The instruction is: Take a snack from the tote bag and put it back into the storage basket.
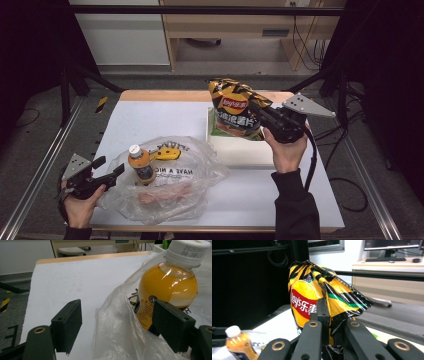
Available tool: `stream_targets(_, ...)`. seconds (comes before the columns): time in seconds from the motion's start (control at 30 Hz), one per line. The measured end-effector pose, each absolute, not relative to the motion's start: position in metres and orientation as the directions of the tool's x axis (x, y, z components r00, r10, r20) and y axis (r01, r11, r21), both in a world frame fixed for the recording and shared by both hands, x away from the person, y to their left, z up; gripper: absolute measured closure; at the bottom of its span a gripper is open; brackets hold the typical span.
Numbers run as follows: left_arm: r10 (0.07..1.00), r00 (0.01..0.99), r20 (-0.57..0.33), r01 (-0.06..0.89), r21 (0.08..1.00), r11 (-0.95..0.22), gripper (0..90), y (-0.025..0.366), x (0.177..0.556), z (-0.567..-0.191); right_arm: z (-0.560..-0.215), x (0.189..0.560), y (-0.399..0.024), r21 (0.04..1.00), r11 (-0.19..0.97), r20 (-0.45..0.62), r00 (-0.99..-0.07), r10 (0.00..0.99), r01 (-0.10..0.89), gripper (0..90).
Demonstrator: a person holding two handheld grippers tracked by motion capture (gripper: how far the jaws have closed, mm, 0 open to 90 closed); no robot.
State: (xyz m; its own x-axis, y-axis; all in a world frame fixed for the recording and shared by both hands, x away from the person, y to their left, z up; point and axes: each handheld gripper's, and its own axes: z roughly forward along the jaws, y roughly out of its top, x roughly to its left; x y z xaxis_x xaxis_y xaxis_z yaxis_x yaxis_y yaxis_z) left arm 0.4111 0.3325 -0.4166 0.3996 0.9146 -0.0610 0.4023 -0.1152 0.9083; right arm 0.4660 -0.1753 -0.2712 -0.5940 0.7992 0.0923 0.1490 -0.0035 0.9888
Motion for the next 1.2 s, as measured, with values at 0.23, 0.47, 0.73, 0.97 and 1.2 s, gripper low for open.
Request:
stream_targets(0.23,0.915,0.400,-0.061,0.403,0.908,-0.116,24.0,0.332,0.411,-0.417,-0.284,0.473,-0.195,0.985,-0.001,0.099,-0.563,0.821,0.173,87.5)
stream_targets(0.47,0.915,0.399,-0.057,0.404,0.907,-0.120,24.0,0.332,0.412,-0.417,-0.299,0.487,-0.213,0.980,-0.009,0.114,-0.530,0.840,0.197,87.5)
stream_targets(0.73,0.915,0.400,-0.056,0.407,0.905,-0.123,24.0,0.332,0.412,-0.418,-0.311,0.504,-0.229,0.975,-0.023,0.131,-0.491,0.861,0.220,87.4)
stream_targets(0.97,0.916,0.397,-0.053,0.410,0.903,-0.126,24.0,0.332,0.413,-0.419,-0.322,0.521,-0.236,0.968,-0.012,0.131,-0.467,0.875,0.249,87.5)
stream_targets(1.2,0.917,0.396,-0.055,0.412,0.903,-0.124,24.0,0.332,0.413,-0.420,-0.335,0.529,-0.245,0.960,-0.020,0.146,-0.439,0.887,0.279,87.4)
